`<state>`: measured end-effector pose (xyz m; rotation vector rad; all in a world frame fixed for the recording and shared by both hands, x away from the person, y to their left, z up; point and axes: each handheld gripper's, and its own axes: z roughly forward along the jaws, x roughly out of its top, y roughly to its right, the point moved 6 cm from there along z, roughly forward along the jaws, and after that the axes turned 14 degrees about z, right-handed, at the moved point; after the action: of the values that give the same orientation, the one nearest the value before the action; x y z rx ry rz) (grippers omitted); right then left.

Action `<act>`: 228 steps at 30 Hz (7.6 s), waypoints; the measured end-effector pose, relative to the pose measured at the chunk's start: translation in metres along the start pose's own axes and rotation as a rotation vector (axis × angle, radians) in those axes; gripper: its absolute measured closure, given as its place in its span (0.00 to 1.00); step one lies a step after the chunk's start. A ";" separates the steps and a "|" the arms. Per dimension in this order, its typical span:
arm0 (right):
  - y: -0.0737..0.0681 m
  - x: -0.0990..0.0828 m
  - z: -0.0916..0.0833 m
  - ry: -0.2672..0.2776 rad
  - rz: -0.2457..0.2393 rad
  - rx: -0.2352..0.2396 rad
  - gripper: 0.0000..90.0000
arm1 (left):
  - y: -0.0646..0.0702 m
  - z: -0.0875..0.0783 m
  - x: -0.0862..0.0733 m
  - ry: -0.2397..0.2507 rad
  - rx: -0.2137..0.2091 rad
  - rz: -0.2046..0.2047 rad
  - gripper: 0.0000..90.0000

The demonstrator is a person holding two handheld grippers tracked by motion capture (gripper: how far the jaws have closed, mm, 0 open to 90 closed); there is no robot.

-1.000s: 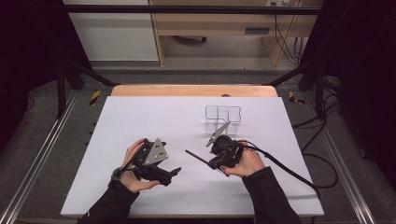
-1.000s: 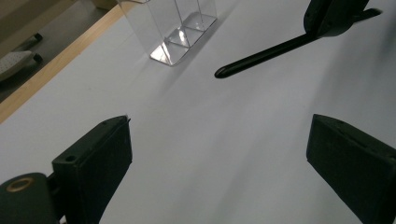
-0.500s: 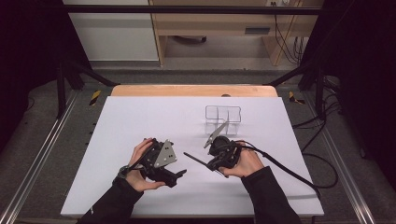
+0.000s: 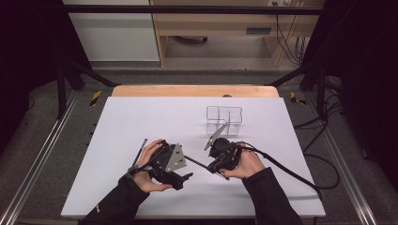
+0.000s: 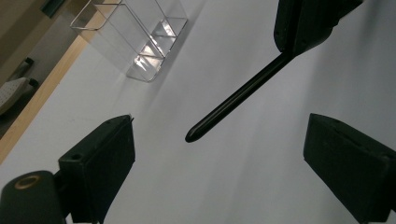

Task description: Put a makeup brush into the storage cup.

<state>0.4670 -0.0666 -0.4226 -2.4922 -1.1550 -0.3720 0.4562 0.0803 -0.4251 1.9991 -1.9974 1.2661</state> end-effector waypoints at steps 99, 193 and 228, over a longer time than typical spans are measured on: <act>-0.008 -0.001 0.012 -0.047 -0.015 0.108 0.94 | 0.031 0.033 0.011 -0.151 0.030 0.513 0.81; 0.029 -0.035 -0.027 0.726 0.298 -0.006 0.11 | 0.018 0.020 -0.034 0.014 0.102 -0.291 0.92; 0.019 -0.011 -0.007 0.805 0.385 0.067 0.16 | 0.020 0.027 -0.025 0.122 0.135 -0.477 0.92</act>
<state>0.4747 -0.0883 -0.4247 -2.0843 -0.3514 -1.0615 0.4569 0.0817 -0.4671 2.2093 -1.2995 1.3853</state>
